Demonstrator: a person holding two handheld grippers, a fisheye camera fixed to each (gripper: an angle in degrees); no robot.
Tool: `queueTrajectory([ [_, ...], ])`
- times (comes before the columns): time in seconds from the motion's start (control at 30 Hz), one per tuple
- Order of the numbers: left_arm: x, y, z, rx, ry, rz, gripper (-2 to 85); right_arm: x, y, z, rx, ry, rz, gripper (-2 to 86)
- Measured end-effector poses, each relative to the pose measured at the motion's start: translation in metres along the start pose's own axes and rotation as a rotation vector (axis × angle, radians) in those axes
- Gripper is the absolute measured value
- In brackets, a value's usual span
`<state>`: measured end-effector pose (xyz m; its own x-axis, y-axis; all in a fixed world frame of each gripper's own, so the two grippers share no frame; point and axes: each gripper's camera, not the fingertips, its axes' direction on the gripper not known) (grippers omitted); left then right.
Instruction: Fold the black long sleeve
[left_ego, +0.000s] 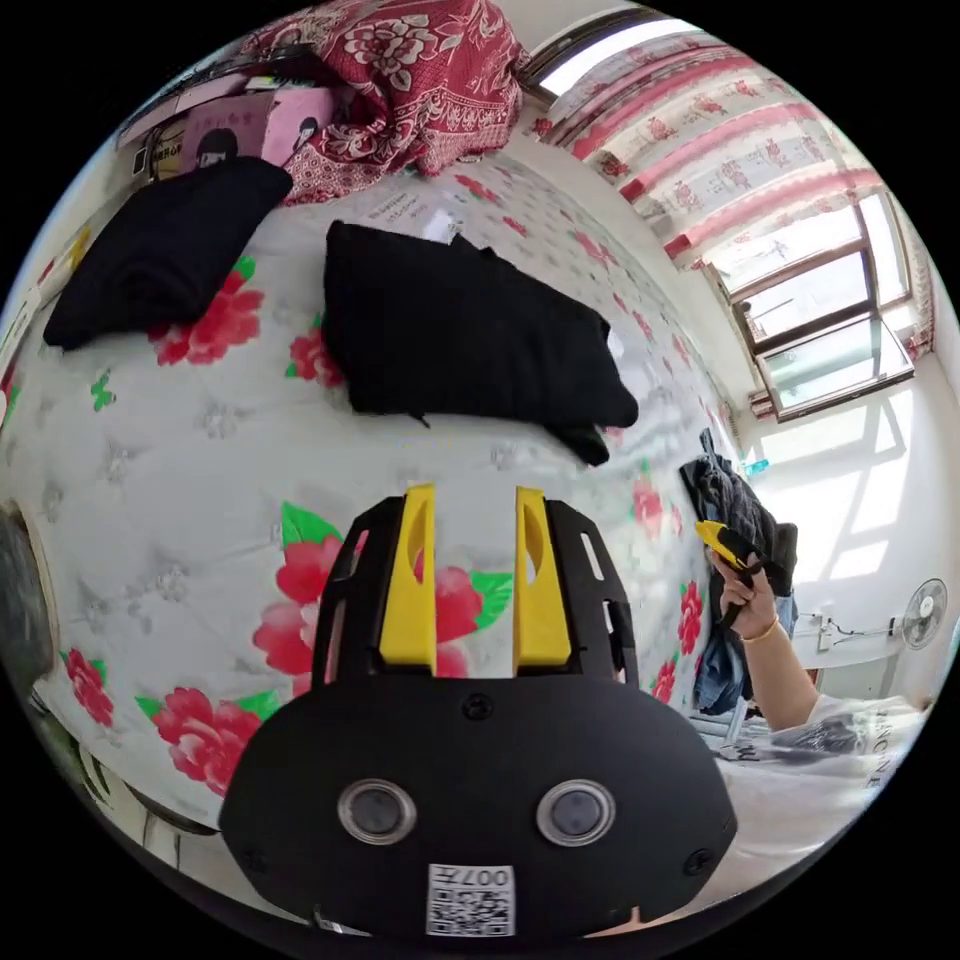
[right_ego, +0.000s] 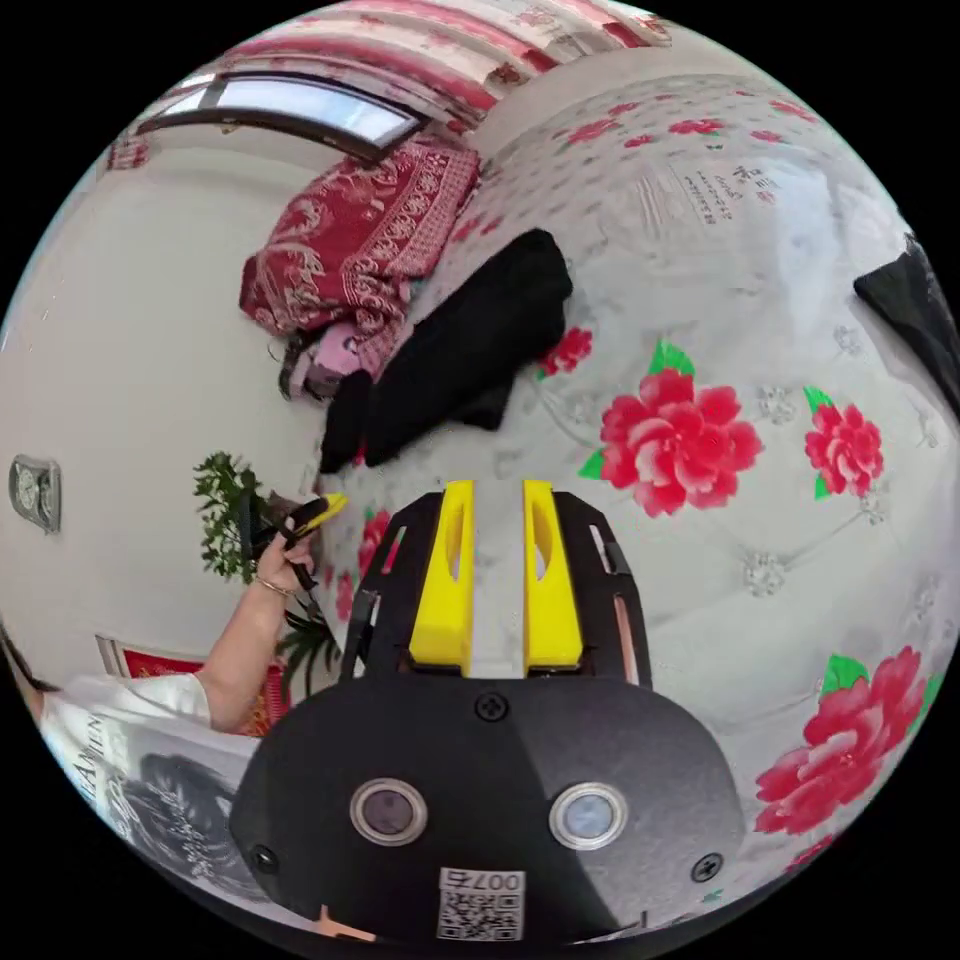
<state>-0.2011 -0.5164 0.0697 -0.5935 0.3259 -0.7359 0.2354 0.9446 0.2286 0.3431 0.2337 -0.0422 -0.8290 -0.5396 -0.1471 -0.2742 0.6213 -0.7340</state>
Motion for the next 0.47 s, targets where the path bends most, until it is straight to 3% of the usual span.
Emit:
queueTrajectory([
  [0.17,0.056,0.152,0.078,-0.134,-0.060,0.084,9.1,-0.009,0.142,0.059,-0.442,0.623,-0.294,1.3],
  [0.27,0.118,0.197,0.113,-0.224,-0.121,0.218,7.5,-0.022,0.210,0.059,-0.543,0.856,-0.419,0.4],
  [0.33,0.154,0.215,0.138,-0.270,-0.151,0.305,6.7,-0.034,0.237,0.056,-0.531,0.865,-0.455,0.2],
  [0.43,0.204,0.234,0.182,-0.372,-0.189,0.436,6.2,-0.042,0.258,0.073,-0.614,0.726,-0.402,0.3],
  [0.47,0.222,0.241,0.197,-0.400,-0.214,0.488,6.0,-0.048,0.258,0.068,-0.504,0.737,-0.344,0.5],
])
